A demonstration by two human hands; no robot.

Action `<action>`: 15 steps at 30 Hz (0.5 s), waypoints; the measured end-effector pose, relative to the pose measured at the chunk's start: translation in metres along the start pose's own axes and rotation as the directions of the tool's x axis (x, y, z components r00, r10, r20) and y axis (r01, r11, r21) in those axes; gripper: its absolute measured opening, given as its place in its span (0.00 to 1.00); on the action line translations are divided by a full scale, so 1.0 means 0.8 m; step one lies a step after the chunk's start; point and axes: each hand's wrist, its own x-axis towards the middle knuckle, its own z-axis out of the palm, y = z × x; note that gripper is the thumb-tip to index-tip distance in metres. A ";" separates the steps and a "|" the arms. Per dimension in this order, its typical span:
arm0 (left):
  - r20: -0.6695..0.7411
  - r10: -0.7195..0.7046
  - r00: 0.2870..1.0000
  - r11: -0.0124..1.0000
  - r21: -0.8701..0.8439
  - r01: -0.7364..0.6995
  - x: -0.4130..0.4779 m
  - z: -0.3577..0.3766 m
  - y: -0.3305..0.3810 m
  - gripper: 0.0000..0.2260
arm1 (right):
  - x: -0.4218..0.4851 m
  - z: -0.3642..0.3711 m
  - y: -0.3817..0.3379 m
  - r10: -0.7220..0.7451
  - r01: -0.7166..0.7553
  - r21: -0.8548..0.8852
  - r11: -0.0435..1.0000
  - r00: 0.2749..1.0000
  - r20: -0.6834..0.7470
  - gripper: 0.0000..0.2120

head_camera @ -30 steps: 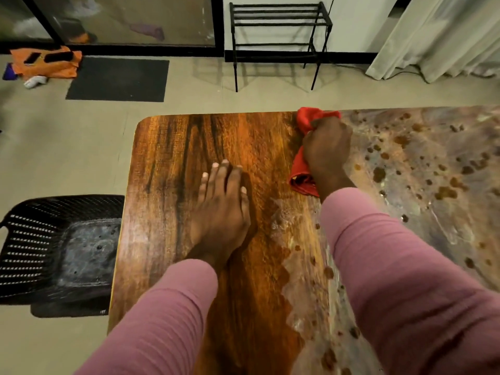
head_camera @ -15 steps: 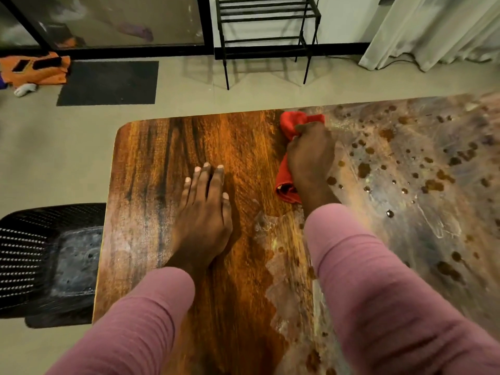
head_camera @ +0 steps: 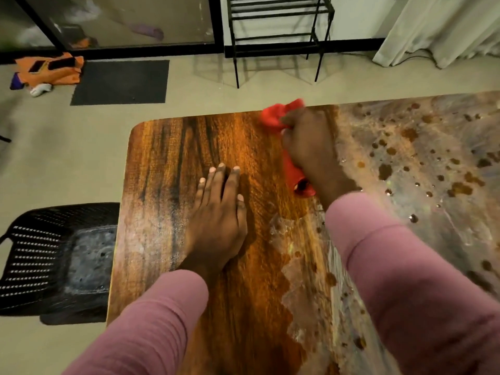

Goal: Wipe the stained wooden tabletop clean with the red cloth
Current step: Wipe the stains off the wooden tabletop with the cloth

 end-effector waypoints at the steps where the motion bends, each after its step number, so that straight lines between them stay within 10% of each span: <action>1: -0.005 0.000 1.000 1.000 0.002 0.000 0.000 0.000 0.000 0.25 | -0.012 0.002 -0.003 -0.126 0.127 -0.008 0.992 0.990 0.069 0.15; 4: -0.006 0.008 1.000 1.000 -0.001 -0.008 -0.001 0.001 0.000 0.25 | -0.018 -0.007 0.016 -0.203 0.211 -0.085 0.974 0.974 0.101 0.15; 9: -0.014 0.019 1.000 1.000 -0.004 -0.019 0.000 0.002 -0.002 0.25 | -0.008 -0.013 0.034 0.323 -0.334 -0.036 0.942 0.932 -0.166 0.15; 15: -0.031 0.006 1.000 1.000 -0.025 -0.006 0.000 -0.001 0.001 0.25 | -0.083 0.005 -0.017 -0.128 0.128 -0.004 0.992 0.990 0.059 0.15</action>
